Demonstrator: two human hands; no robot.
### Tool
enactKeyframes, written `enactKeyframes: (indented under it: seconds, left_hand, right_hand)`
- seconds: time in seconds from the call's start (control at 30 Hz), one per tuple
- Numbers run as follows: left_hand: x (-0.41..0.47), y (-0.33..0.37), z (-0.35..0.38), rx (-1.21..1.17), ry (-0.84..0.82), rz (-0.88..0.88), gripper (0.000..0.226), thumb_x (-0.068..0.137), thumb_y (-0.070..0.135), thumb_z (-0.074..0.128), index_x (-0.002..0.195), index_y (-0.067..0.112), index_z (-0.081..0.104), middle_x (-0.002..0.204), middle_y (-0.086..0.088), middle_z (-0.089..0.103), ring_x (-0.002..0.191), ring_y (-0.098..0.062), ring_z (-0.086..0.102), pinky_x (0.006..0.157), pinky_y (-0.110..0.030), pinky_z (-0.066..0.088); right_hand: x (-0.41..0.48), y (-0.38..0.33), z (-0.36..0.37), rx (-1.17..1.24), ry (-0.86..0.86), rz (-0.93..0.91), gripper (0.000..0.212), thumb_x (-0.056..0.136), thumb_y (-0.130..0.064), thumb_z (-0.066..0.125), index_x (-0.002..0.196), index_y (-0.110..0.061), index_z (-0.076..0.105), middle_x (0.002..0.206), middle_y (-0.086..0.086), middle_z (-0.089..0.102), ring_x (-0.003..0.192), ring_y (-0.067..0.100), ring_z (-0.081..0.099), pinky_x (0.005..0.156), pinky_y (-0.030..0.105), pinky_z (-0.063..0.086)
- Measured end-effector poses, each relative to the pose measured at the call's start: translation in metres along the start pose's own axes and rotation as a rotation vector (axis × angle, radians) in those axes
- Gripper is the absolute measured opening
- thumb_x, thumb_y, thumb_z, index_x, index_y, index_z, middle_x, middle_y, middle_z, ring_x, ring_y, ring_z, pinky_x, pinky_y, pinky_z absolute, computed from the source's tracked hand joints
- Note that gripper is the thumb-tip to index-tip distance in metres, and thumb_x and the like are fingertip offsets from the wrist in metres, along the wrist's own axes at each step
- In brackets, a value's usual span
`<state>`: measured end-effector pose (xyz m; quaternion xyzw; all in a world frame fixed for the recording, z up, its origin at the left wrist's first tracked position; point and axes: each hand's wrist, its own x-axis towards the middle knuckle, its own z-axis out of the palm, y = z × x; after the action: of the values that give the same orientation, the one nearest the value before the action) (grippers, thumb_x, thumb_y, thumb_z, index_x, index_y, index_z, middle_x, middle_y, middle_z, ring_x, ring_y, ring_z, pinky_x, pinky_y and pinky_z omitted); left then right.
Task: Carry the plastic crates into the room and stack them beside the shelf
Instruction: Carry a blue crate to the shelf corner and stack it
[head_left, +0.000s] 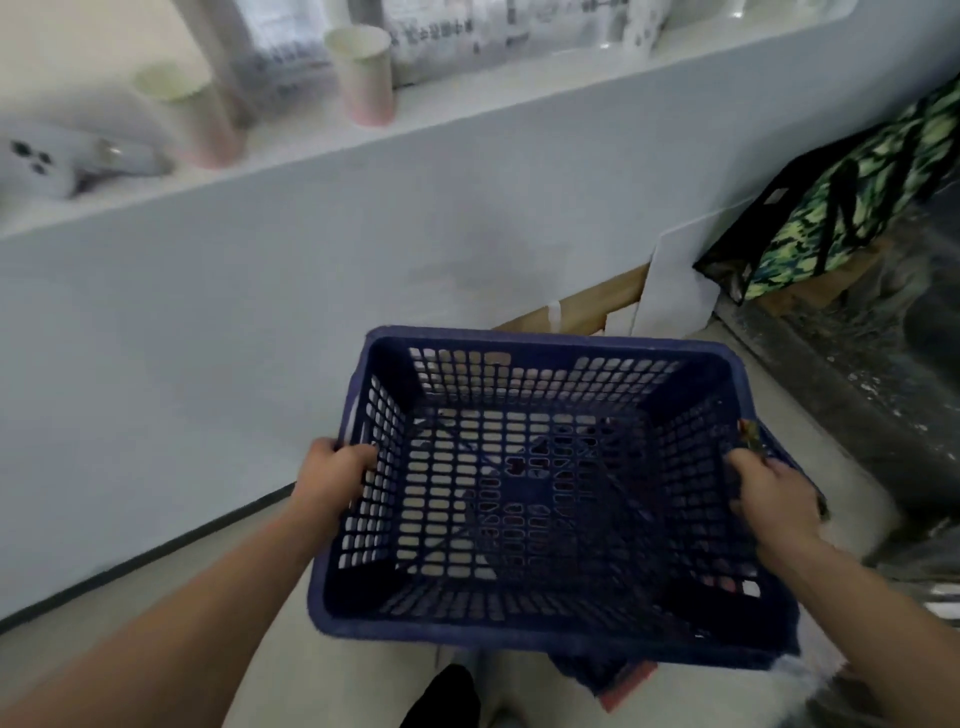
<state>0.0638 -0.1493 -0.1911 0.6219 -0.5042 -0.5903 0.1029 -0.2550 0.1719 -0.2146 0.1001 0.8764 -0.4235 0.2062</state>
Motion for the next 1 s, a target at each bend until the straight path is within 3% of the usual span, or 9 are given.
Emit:
enactKeyframes:
  seconds: [0.07,0.23,0.4,0.57,0.7,0.87,1.0]
  left_hand:
    - [-0.020,-0.006,-0.026,-0.037,0.060,0.015,0.047,0.069,0.017,0.063,0.110,-0.004,0.054,0.075,-0.014,0.057,0.061,-0.024,0.052,0.056,-0.035,0.045]
    - [-0.075,-0.031,-0.088,-0.138,0.192,0.019,0.047,0.064,0.014,0.062,0.106,-0.004,0.057,0.076,-0.018,0.059,0.063,-0.026,0.050,0.058,-0.040,0.046]
    - [-0.125,-0.073,-0.155,-0.241,0.328,-0.001,0.034,0.082,0.008,0.060,0.113,-0.002,0.054,0.080,-0.015,0.060,0.061,-0.023,0.055,0.052,-0.036,0.048]
    - [-0.180,-0.127,-0.229,-0.382,0.406,-0.046,0.047,0.069,0.018,0.062,0.112,0.000,0.059,0.082,-0.017,0.064,0.060,-0.026,0.055,0.055,-0.038,0.049]
    - [-0.224,-0.181,-0.292,-0.485,0.507,-0.078,0.015,0.084,0.008,0.059,0.099,0.005,0.057,0.077,-0.014,0.061,0.057,-0.023,0.051,0.058,-0.037,0.046]
    - [-0.277,-0.266,-0.389,-0.542,0.571,-0.093,0.041,0.068,0.019,0.062,0.105,0.004,0.055,0.086,-0.020,0.064,0.068,-0.030,0.057,0.062,-0.045,0.051]
    - [-0.325,-0.334,-0.467,-0.573,0.654,-0.103,0.035,0.073,0.016,0.061,0.105,0.004,0.054,0.088,-0.017,0.064,0.068,-0.029,0.059,0.059,-0.038,0.049]
  right_hand:
    - [-0.029,-0.020,0.006,-0.008,-0.061,-0.043,0.048,0.069,-0.062,0.065,0.088,-0.019,0.073,0.094,0.010,0.074,0.089,0.038,0.069,0.089,0.060,0.056]
    - [-0.094,-0.052,0.021,-0.044,-0.145,-0.172,0.045,0.089,-0.048,0.064,0.090,-0.003,0.066,0.091,0.022,0.070,0.082,0.039,0.066,0.067,0.043,0.044]
    - [-0.154,-0.066,0.045,-0.107,-0.253,-0.260,0.037,0.084,-0.053,0.062,0.088,-0.017,0.070,0.091,0.011,0.072,0.086,0.036,0.067,0.084,0.048,0.055]
    - [-0.233,-0.071,0.080,-0.155,-0.355,-0.336,0.039,0.083,-0.060,0.060,0.093,-0.024,0.070,0.096,0.008,0.072,0.089,0.034,0.066,0.080,0.045,0.052]
    - [-0.304,-0.062,0.114,-0.200,-0.447,-0.402,0.042,0.072,-0.064,0.059,0.087,-0.026,0.070,0.089,0.010,0.075,0.086,0.039,0.069,0.084,0.055,0.056]
    - [-0.428,-0.034,0.151,-0.245,-0.507,-0.513,0.037,0.082,-0.050,0.063,0.082,-0.014,0.070,0.079,0.015,0.071,0.070,0.034,0.063,0.069,0.046,0.051]
    - [-0.531,0.001,0.184,-0.326,-0.543,-0.595,0.041,0.087,-0.052,0.062,0.081,-0.013,0.070,0.084,0.017,0.072,0.079,0.038,0.067,0.079,0.050,0.056]
